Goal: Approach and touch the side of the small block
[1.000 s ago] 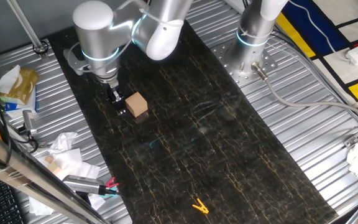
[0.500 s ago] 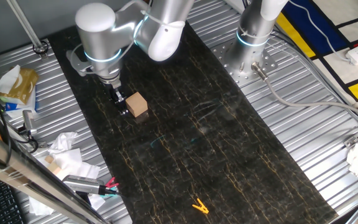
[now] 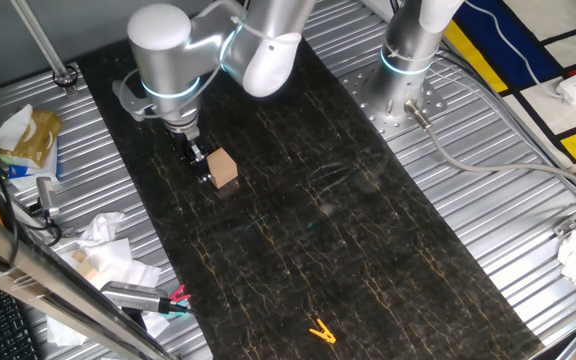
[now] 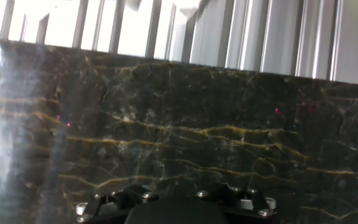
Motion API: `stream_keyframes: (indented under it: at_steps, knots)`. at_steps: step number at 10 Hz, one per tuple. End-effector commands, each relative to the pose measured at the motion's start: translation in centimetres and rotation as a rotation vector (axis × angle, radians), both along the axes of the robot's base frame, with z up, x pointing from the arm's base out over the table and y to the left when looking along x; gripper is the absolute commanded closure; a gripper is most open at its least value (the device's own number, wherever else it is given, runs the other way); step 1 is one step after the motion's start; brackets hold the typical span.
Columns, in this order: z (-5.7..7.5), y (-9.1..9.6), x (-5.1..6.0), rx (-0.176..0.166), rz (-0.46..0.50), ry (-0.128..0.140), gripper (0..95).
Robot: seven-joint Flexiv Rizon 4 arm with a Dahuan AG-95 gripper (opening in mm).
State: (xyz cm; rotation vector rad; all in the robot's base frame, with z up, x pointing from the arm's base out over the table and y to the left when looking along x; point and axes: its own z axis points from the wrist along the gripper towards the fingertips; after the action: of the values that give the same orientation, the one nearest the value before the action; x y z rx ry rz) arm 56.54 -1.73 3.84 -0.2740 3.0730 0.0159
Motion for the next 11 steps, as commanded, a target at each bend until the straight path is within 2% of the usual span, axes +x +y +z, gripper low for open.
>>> stream_keyframes:
  at_steps: [1,2,4,11]
  knots:
    - [-0.1,0.0,-0.2,0.016,0.003,0.010,19.0]
    - [-0.2,0.0,-0.4,0.031,0.002,0.023,19.0]
    - [-0.3,-0.1,-0.6,0.057,-0.004,0.028,19.0]
    - [-0.8,0.0,-1.6,0.066,0.000,0.037,19.0]
